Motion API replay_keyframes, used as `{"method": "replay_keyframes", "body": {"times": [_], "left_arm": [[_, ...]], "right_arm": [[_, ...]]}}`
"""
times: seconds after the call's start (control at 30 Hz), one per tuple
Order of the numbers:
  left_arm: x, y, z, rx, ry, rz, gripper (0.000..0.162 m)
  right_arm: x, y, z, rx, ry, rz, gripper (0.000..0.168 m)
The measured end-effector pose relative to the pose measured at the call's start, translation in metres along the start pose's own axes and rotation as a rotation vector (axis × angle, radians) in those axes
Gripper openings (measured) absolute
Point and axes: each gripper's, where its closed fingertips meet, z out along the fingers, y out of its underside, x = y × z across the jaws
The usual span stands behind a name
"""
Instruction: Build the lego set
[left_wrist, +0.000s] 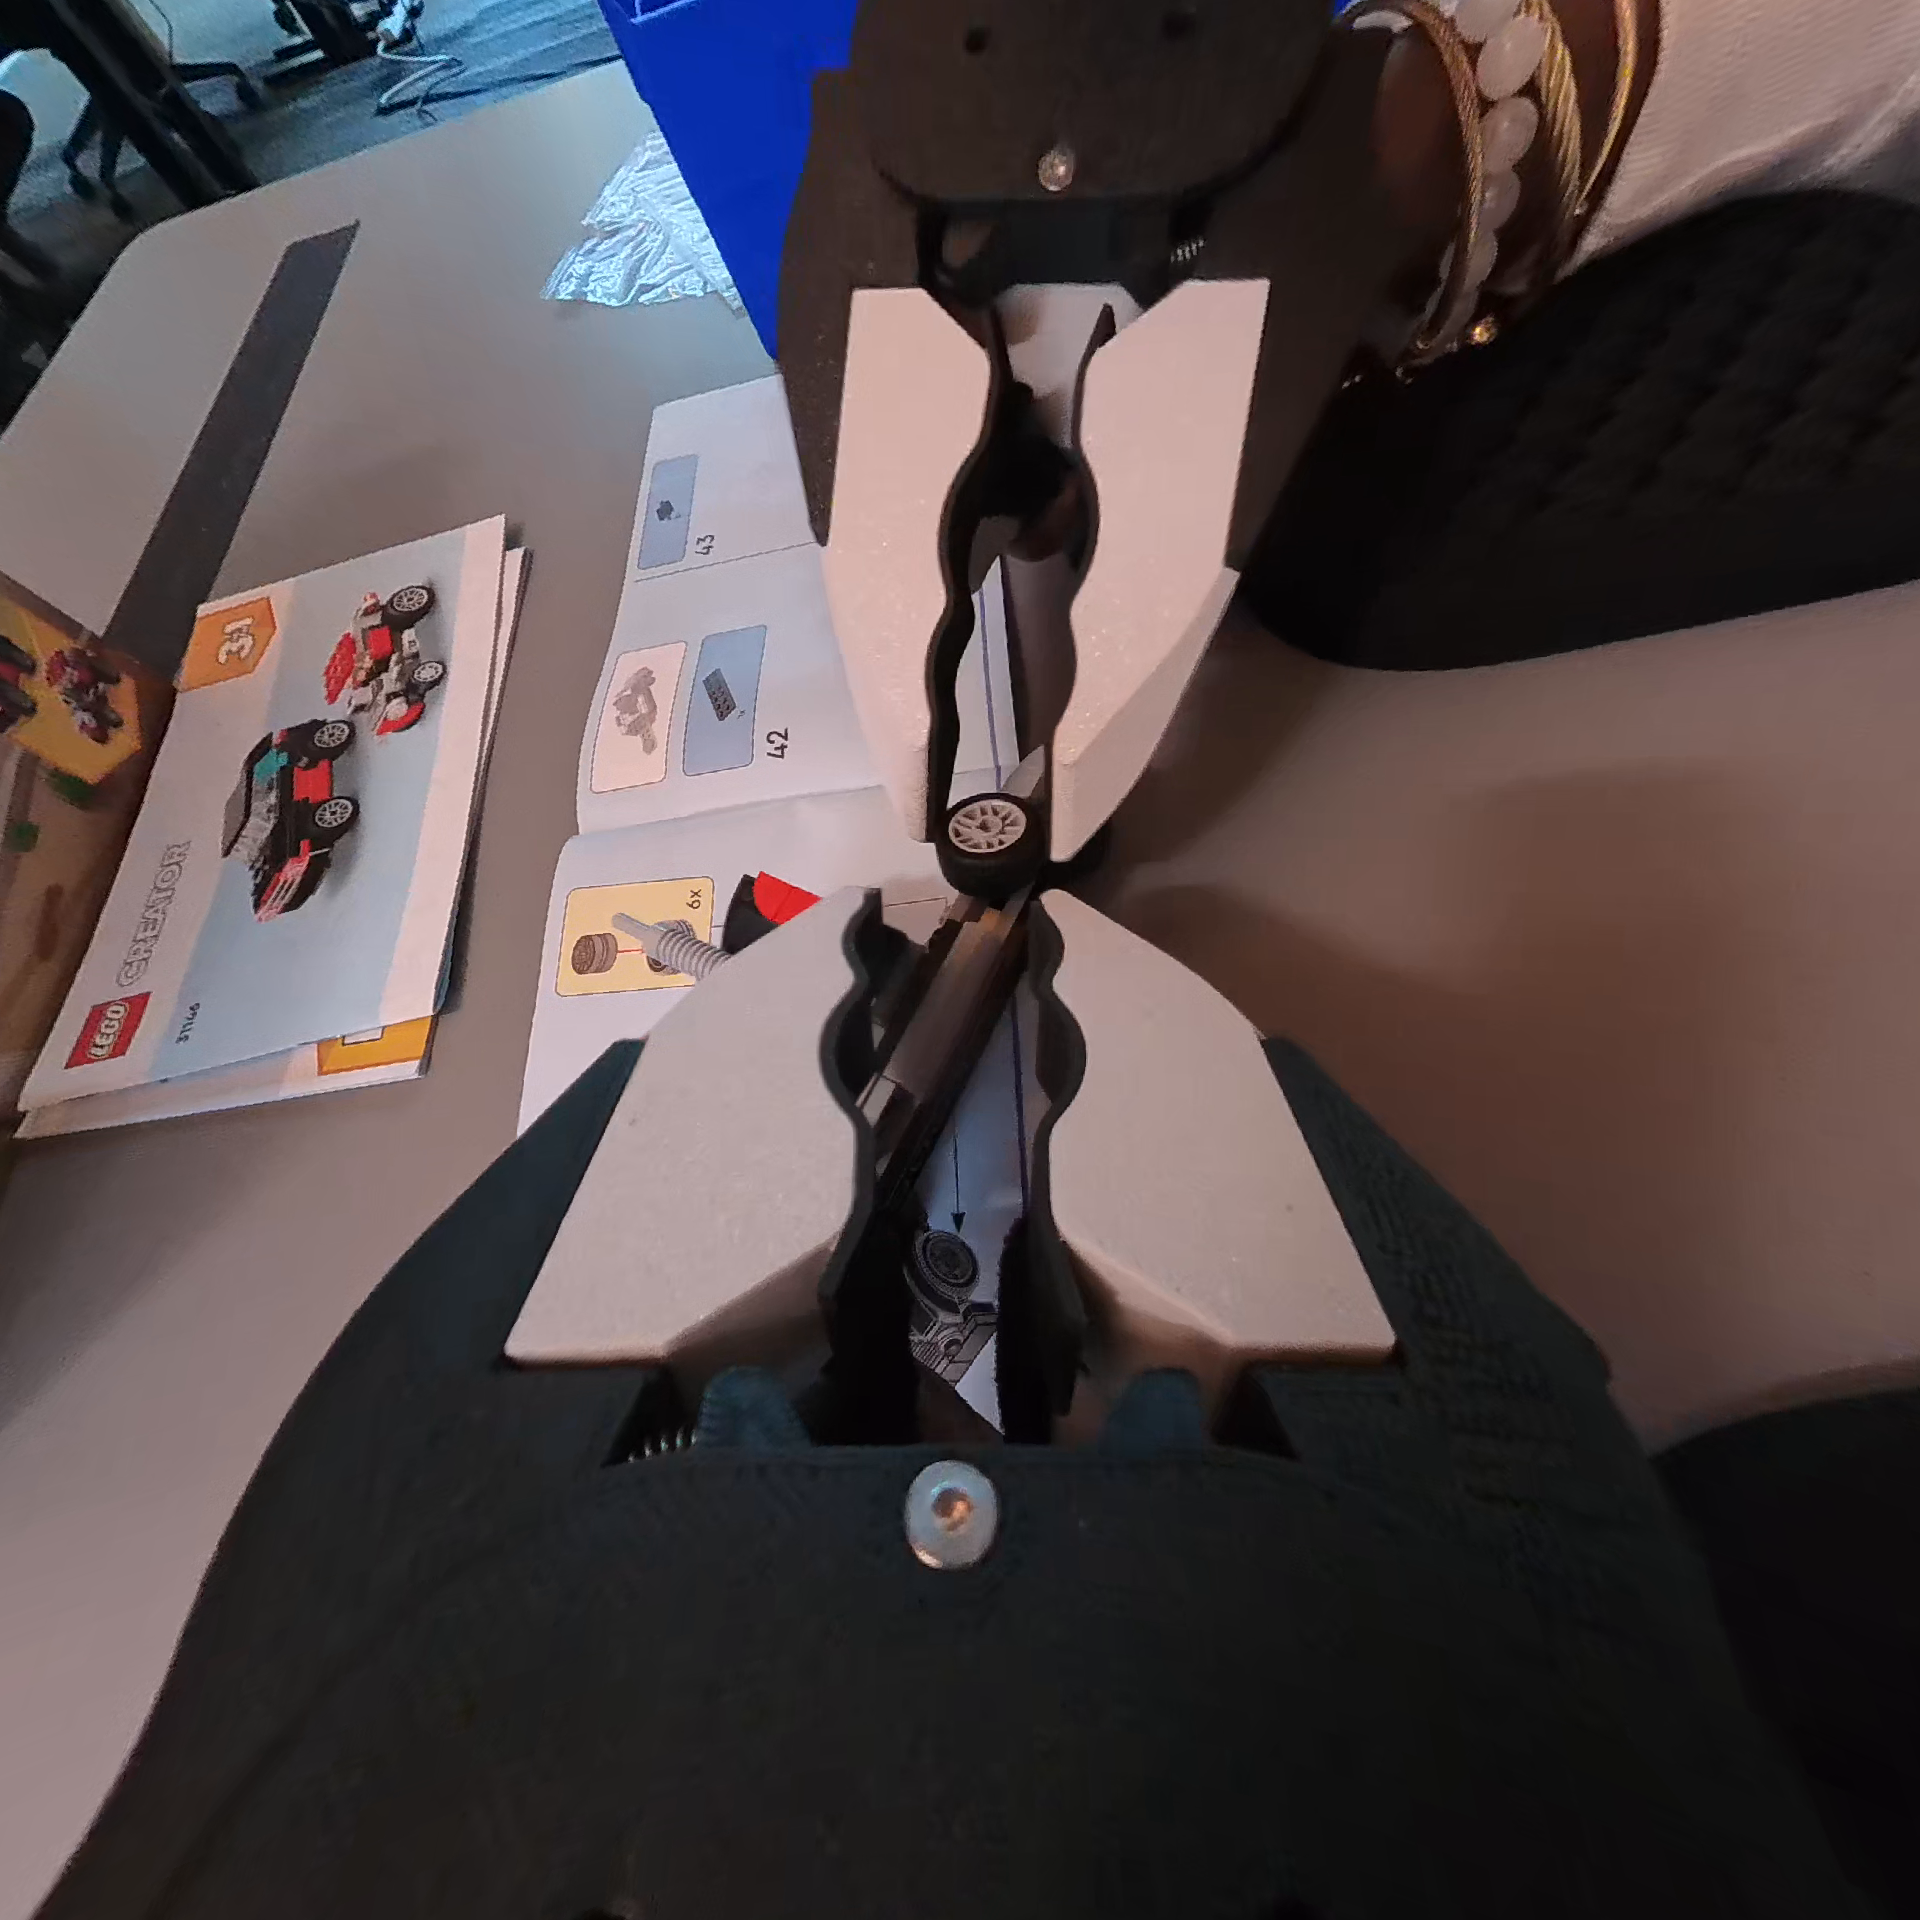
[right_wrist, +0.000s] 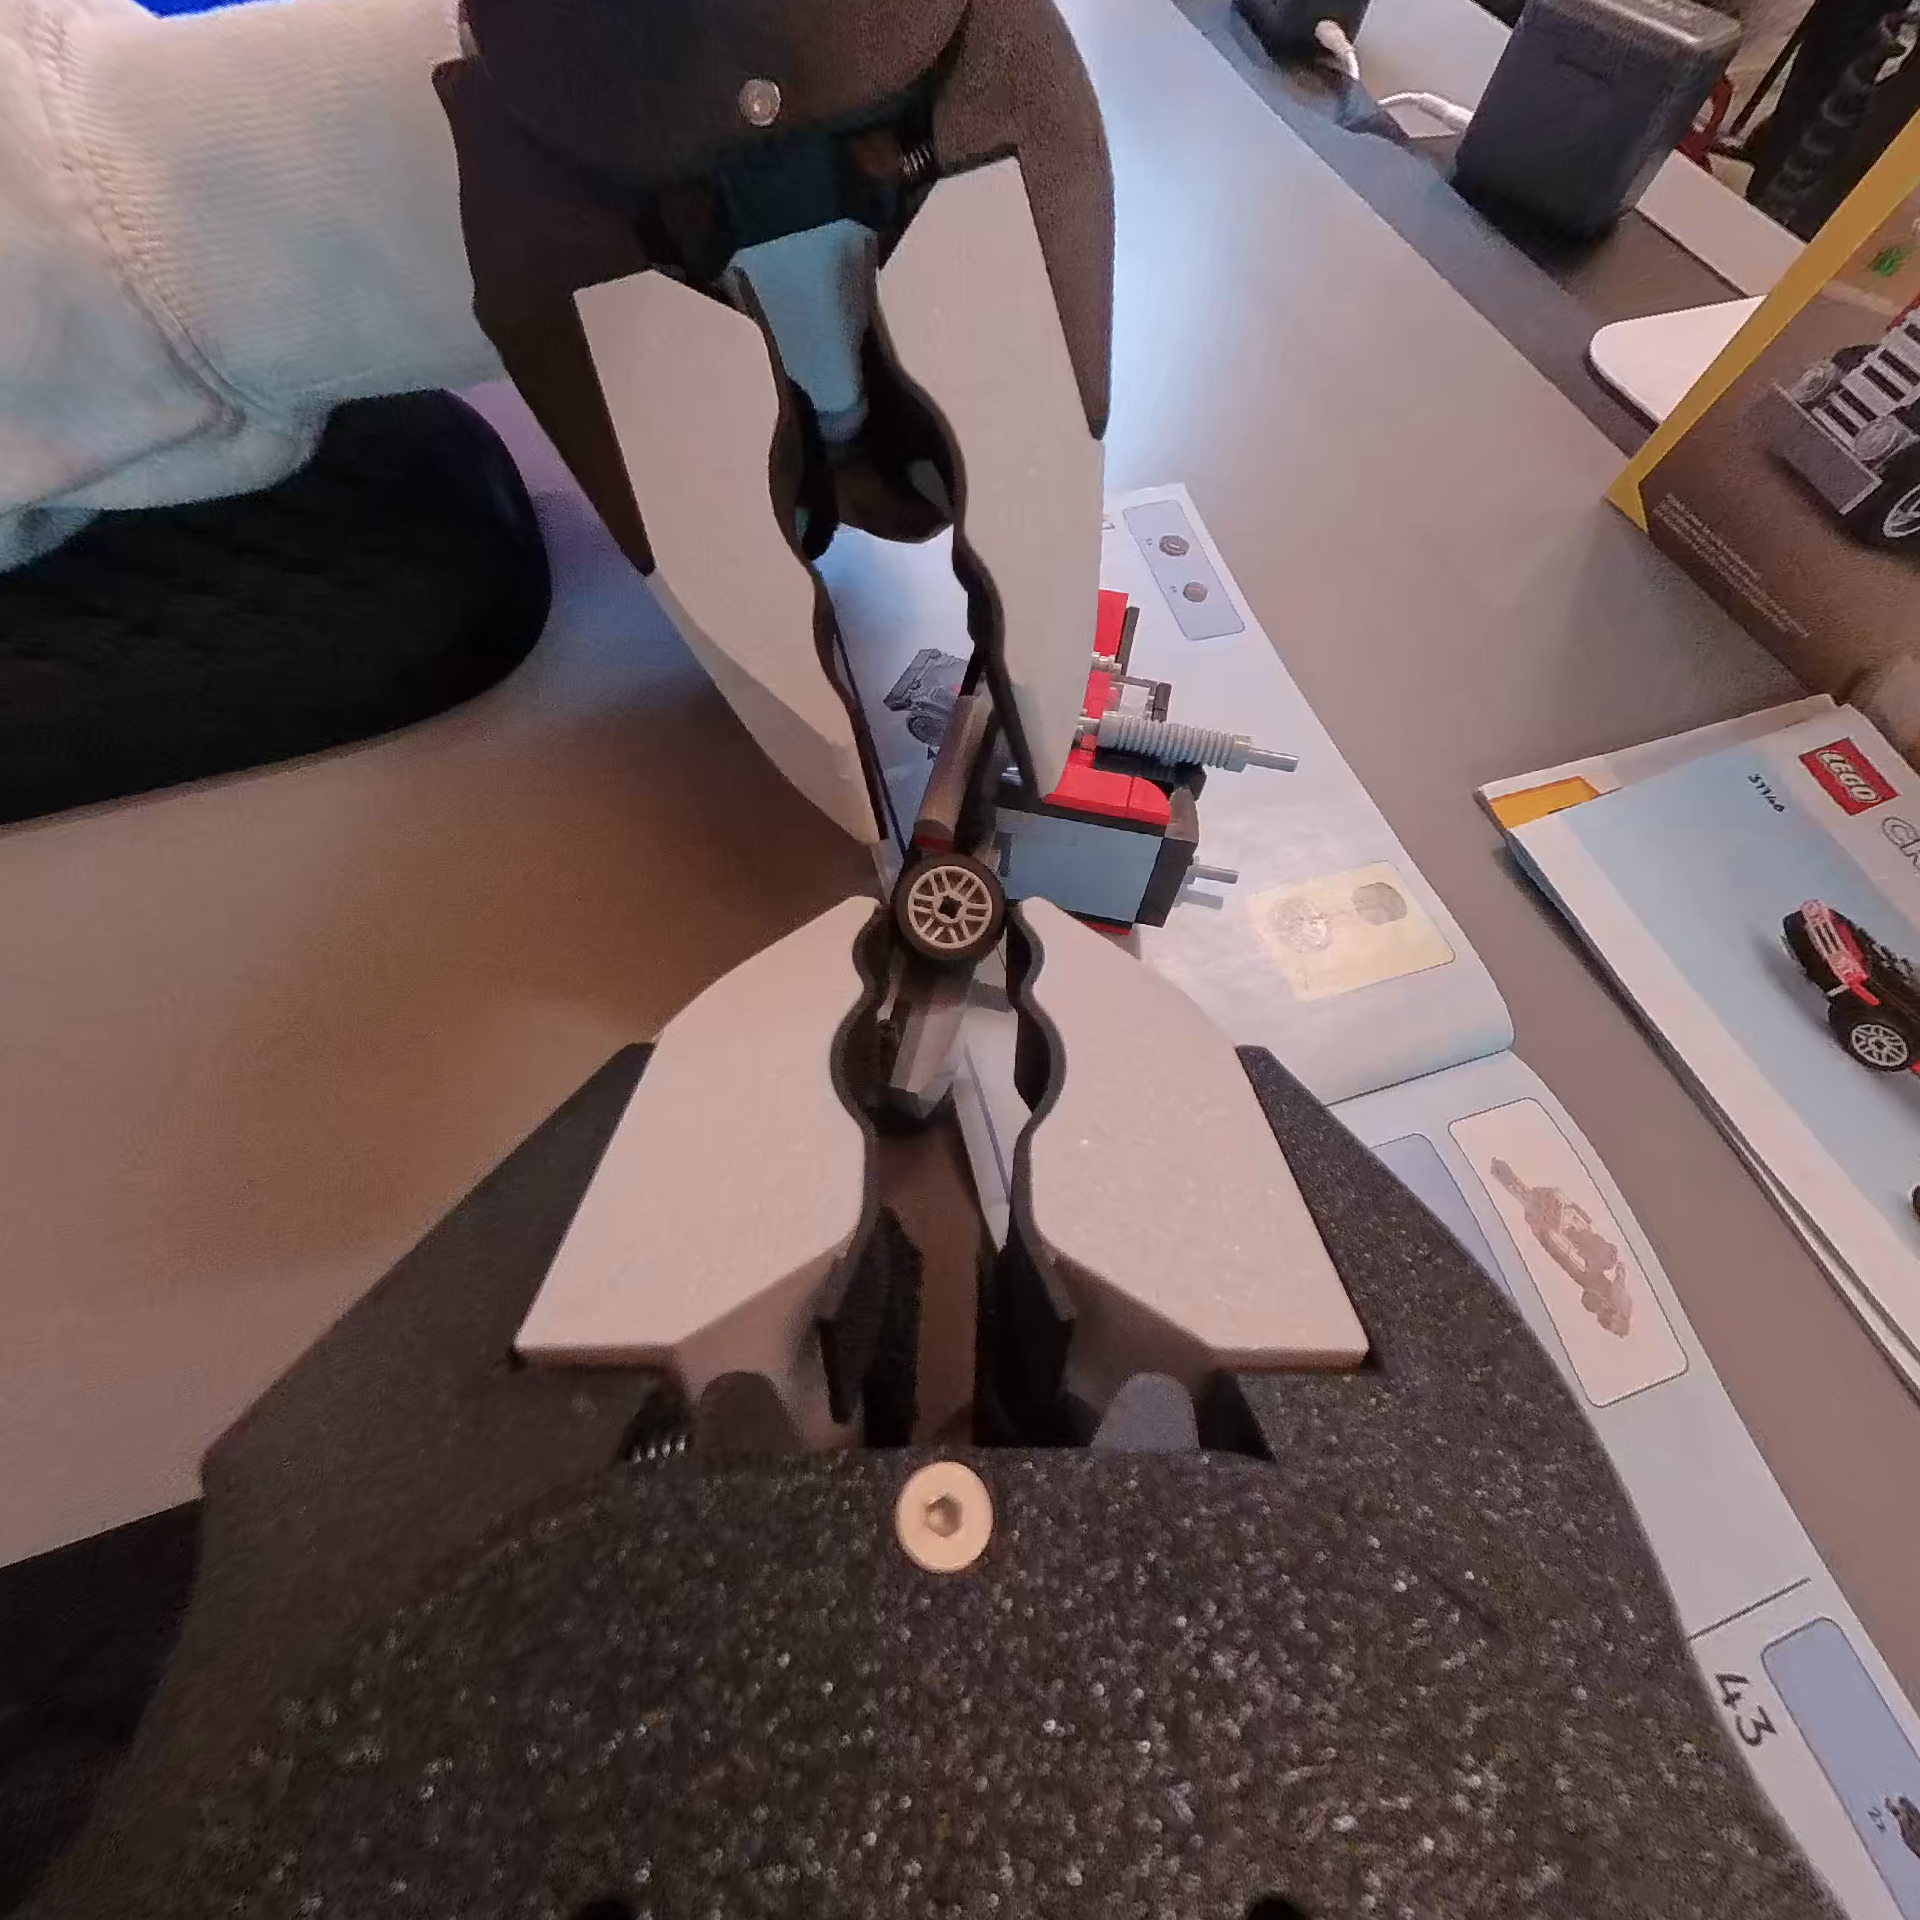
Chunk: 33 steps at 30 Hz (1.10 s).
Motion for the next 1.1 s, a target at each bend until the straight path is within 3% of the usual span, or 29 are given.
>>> {"method": "replay_keyframes", "body": {"times": [0.13, 0.3, 0.53, 0.67, 0.87, 1.1], "left_arm": [[-0.002, 0.002, -0.002, -0.001, -0.022, 0.025, 0.022], [-0.001, 0.001, -0.004, 0.024, -0.008, 0.016, 0.014], [-0.004, 0.003, -0.005, 0.053, 0.0, -0.006, 0.017], [-0.002, 0.001, -0.003, 0.08, 0.021, -0.02, 0.019], [-0.002, 0.001, -0.004, 0.085, 0.025, -0.021, 0.02], [-0.004, 0.003, -0.005, 0.087, 0.015, -0.024, 0.016]], "right_arm": [[0.0, -0.004, -0.003, 0.027, -0.005, -0.009, 0.021], [0.003, -0.022, -0.019, 0.101, -0.129, 0.148, 0.021], [-0.005, -0.035, -0.025, 0.197, -0.52, 0.676, 0.021], [-0.002, -0.031, -0.025, 0.208, -0.556, 0.813, 0.021], [-0.005, -0.028, -0.021, 0.138, -0.49, 0.8, 0.021], [-0.002, -0.014, -0.01, -0.04, -0.277, 0.55, 0.02]]}}
